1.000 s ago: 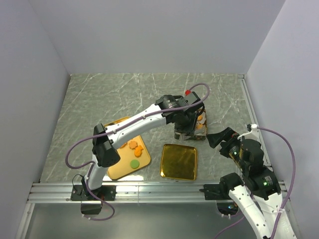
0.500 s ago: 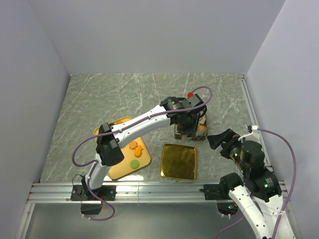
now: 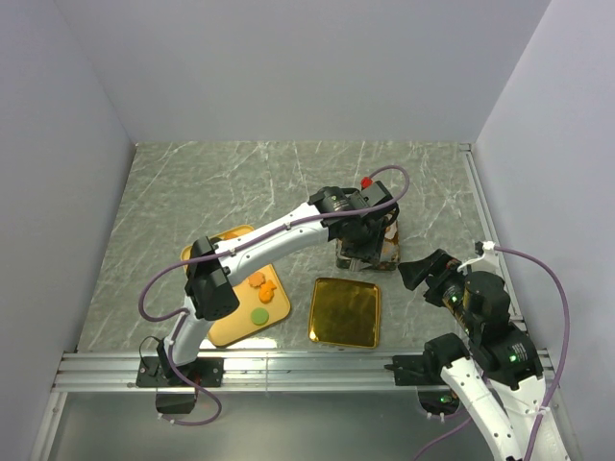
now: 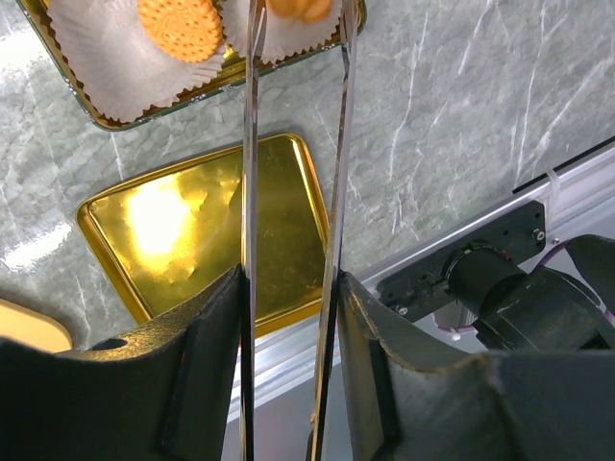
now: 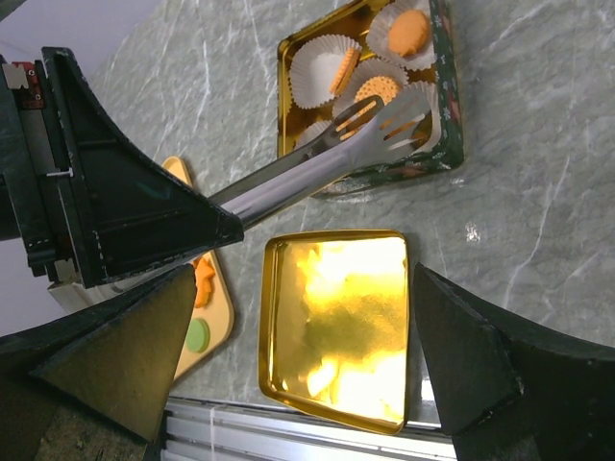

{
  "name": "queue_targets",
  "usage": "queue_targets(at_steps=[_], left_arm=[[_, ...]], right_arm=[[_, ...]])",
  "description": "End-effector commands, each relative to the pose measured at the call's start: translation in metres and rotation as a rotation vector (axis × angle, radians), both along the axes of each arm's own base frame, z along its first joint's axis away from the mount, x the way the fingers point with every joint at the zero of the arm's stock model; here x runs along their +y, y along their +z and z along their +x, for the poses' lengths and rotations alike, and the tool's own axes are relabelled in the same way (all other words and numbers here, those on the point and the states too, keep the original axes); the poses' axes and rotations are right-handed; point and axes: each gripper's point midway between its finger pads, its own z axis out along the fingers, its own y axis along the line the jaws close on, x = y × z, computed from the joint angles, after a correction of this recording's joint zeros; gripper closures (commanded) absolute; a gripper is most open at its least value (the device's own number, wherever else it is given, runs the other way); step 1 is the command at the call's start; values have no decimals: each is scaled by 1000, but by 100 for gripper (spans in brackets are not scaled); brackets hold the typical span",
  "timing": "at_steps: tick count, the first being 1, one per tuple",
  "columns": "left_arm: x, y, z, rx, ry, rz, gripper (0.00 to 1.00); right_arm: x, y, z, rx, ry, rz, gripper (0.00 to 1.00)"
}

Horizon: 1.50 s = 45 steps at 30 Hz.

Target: Pack the cookies

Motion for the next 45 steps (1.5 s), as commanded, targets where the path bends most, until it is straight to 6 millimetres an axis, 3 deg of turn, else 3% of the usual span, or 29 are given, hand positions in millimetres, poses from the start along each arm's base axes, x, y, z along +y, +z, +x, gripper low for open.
queue_targets(at_steps=[1,8,13,17,22,24,26,30,31,33,34,36,38,41,45], left_arm=[[-9,20,6,-51,8,-58,52],[-5,22,8,-64,19,-47,52],[0,41,12,-97,37,-63,52],[17,58,23,-124,81,-74,52],[52,82,36,-171,138,-78,52],[76,98,46,-211,178,-82,52],[100,98,56,-226,223,-55,51],[165,112,71,-269,328,-42,50],[180,101,72,-260,338,-6,50],[217,106,82,-275,410,4,50],[231,96,83,-269,422,40,50],[266,100,90,-293,482,62,49],[299,91,97,-285,548,107,48],[339,83,104,-273,627,145,49],[375,71,116,-258,700,177,49]], right_arm=[[2,15,0,-38,23,-4,0],[3,15,0,-45,29,-4,0],[4,14,0,-39,34,-2,0],[5,15,1,-40,39,0,0],[8,13,1,-36,50,4,0],[10,11,1,-27,63,5,0],[12,11,1,-24,73,9,0],[17,10,2,-22,94,22,0],[18,9,2,-17,96,24,0],[20,8,3,-11,105,28,0],[21,7,4,-4,108,27,0],[23,7,5,0,113,31,0],[25,7,6,2,122,37,0],[28,7,8,5,131,47,0],[34,7,12,10,148,54,0]])
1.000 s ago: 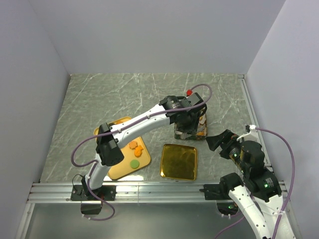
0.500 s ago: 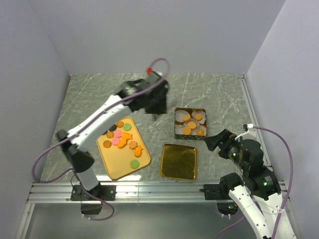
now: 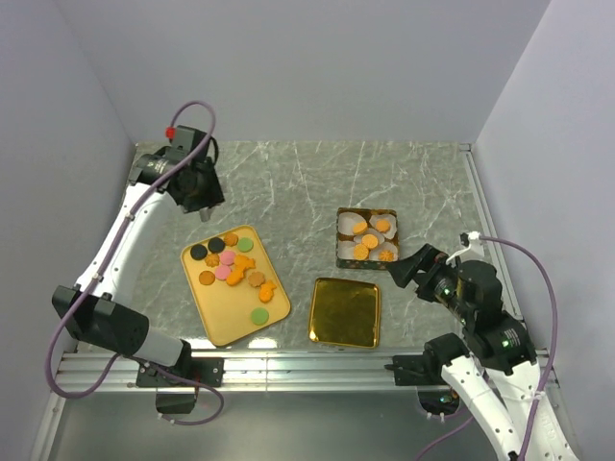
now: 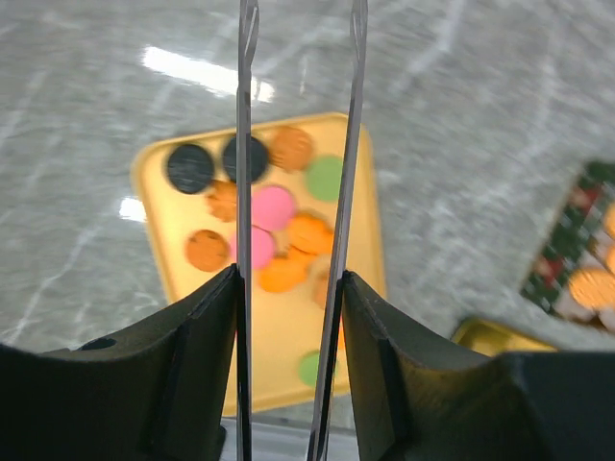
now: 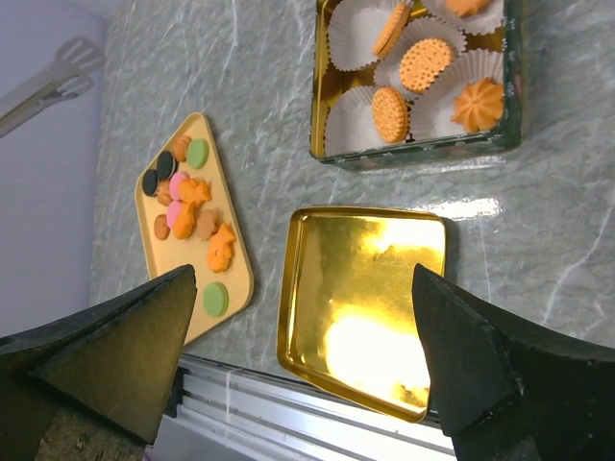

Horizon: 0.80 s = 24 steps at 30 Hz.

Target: Pack the cookies

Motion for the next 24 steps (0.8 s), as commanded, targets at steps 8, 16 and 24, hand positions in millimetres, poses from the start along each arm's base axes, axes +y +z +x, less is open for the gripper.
queue_targets(at_steps=[8,16,24], left_arm=[[74,-31,47,10,170,41,50],[121,-82,78,84,300,109,50],[135,-131,109,159,335,63,51]], right_arm=[[11,18,17,-36,35,3,0],[2,23,16,-30,0,-31,0],[-6,26,8,5,-56,-1,0]])
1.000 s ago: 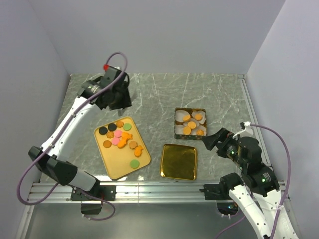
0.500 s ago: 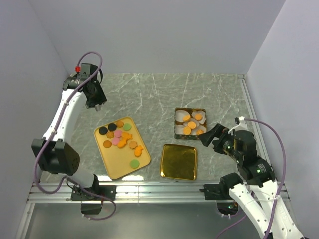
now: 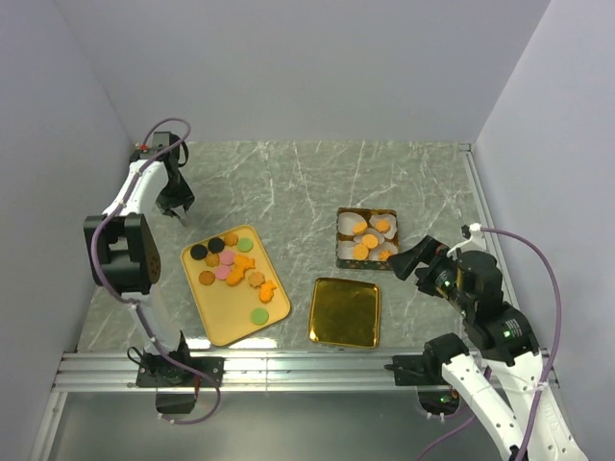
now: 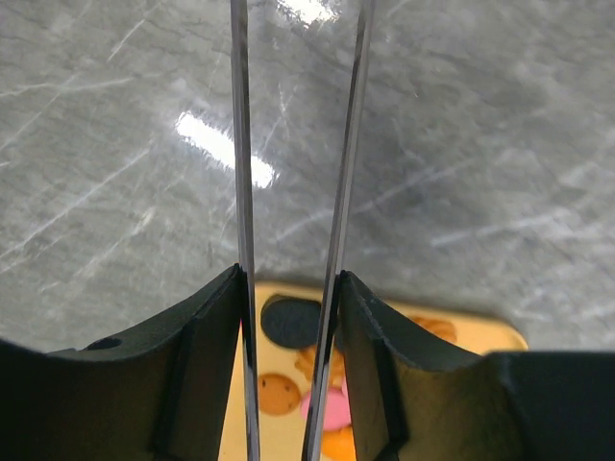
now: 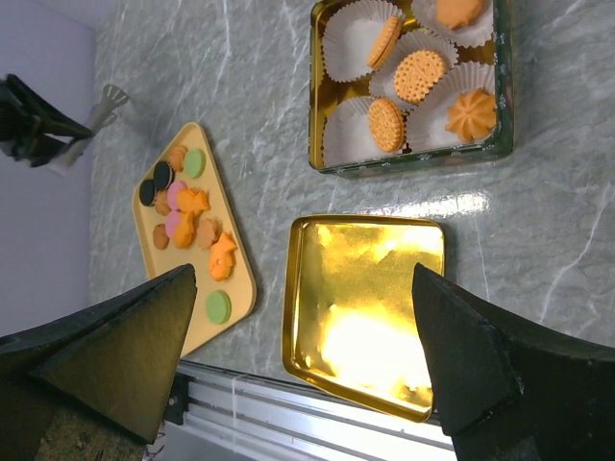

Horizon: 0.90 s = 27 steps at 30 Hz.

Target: Pack the cookies

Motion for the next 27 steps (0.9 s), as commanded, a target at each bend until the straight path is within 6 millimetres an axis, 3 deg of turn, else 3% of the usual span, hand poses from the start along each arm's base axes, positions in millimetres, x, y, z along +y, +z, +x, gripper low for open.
queue_targets(at_steps=[1,8,17,20,27], left_arm=[[-2,1,31,-69,-12,-20,51],[-15,-46,55,-7,-37,-97,53],[-16,-98,60,50,-39,-160,50],[-16,-105,60,55,-36,-172,47],[-12,-85,76,10,-21,-180,41]], right_arm=[[-5,14,-2,-10,-48,31,0],[-11,29,-11,46,-135,104,0],[-23,-23,-24,349,-152,-93,0],[-11,-33,-24,406,-112,-62,0],[21,-44,-10,429,-22,-31,0]])
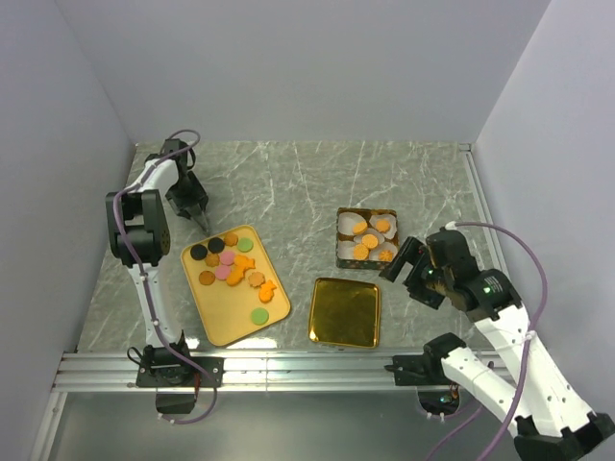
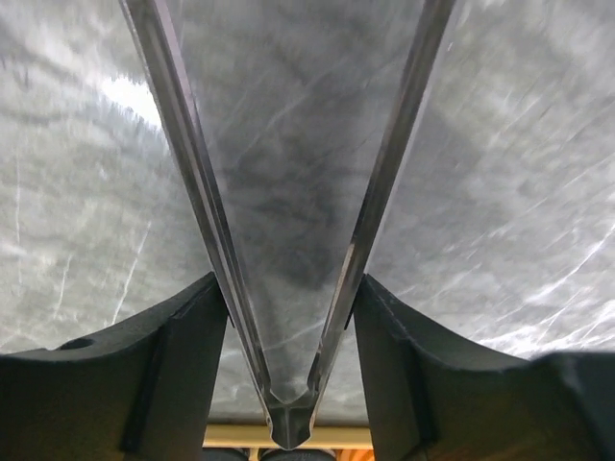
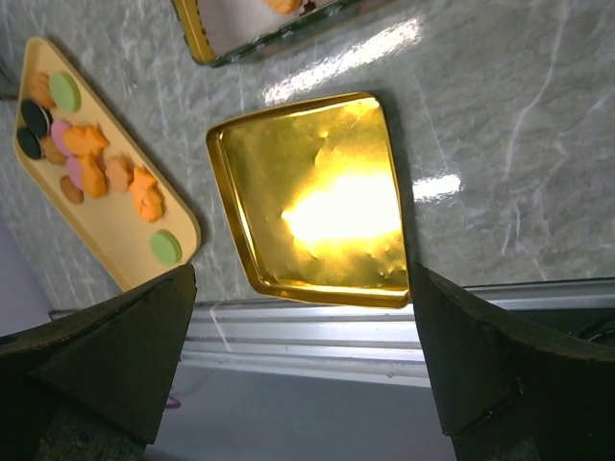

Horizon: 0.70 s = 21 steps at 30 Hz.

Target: Pack the cookies

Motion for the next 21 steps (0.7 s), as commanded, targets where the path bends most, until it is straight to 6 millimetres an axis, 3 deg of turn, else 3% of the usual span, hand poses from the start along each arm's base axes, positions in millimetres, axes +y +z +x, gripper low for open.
queue_targets(at_steps=[1,5,6,11,16,17,18,20,21], left_arm=[[2,12,20,-55,11,-18,40],[7,47,26,-111,50,8,35],[8,64,28,-146,65,14,34],[15,106,7,-182,124,49,19],[20,124,-27,-173,144,86,14],[19,137,-33,-200,143,92,13],[19,136,-40,-193,129,94,12],[17,146,-47,-217,117,88,12],[13,143,-51,-211,100,73,12]], right_arm=[[23,5,12,-27,77,25,0],[56,-1,13,6,263,-34,0],[65,-10,16,31,297,-60,0],[97,-30,14,60,438,-66,0],[130,-49,16,87,547,-63,0],[138,-46,19,85,567,-59,1],[143,-57,19,125,581,-82,1],[159,-54,24,117,621,-95,2],[163,-63,28,134,626,-122,3]])
